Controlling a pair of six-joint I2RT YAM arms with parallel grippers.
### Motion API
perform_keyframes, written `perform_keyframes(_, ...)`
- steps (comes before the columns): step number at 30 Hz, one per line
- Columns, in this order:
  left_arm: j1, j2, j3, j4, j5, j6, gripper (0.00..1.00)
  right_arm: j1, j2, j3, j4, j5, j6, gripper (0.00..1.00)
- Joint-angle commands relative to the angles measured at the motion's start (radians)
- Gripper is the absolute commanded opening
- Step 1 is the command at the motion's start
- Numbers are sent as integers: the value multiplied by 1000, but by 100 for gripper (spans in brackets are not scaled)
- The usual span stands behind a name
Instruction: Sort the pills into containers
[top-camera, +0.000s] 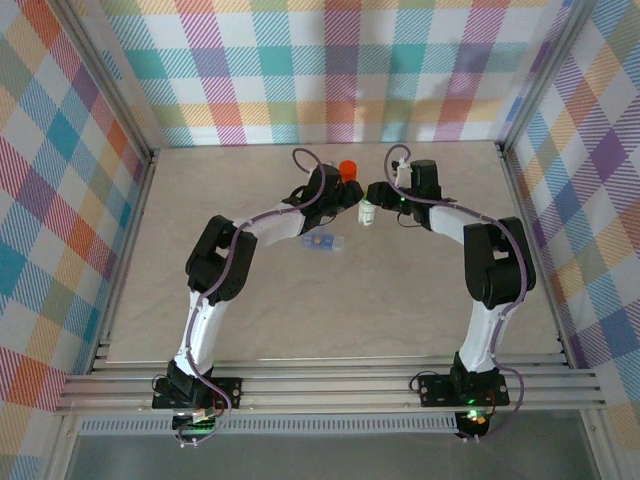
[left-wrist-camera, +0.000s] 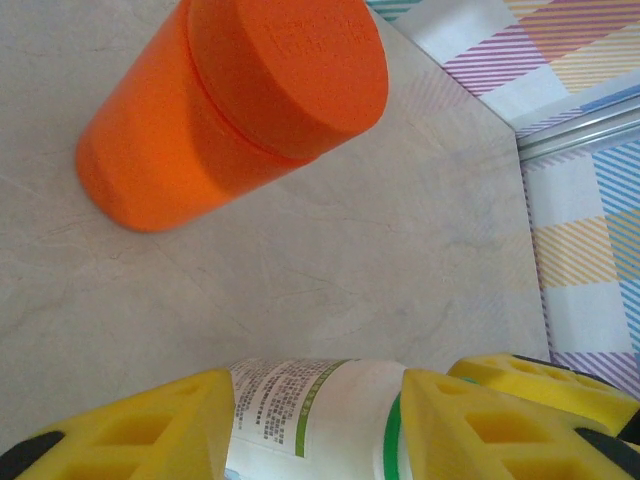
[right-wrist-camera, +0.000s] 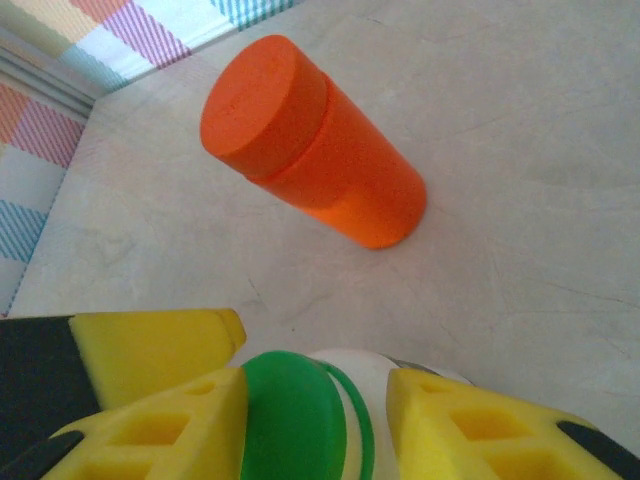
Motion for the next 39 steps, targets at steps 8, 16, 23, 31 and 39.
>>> perform_keyframes(8,-23,-26,-64,149,6,-41,48,-3,5,-153,209,-1,-12,38)
perform_keyframes(16,-46,17,-79,224,33,-78,48,-5,9,-215,332,-34,100,33)
perform_keyframes(23,-71,9,-159,281,3,-101,48,-3,29,-256,403,-10,165,24)
perform_keyframes(31,-108,15,-243,276,-27,-98,43,-3,53,-296,461,-8,202,23)
perform_keyframes(39,-118,31,-306,278,-63,-64,41,20,77,-290,442,2,171,26)
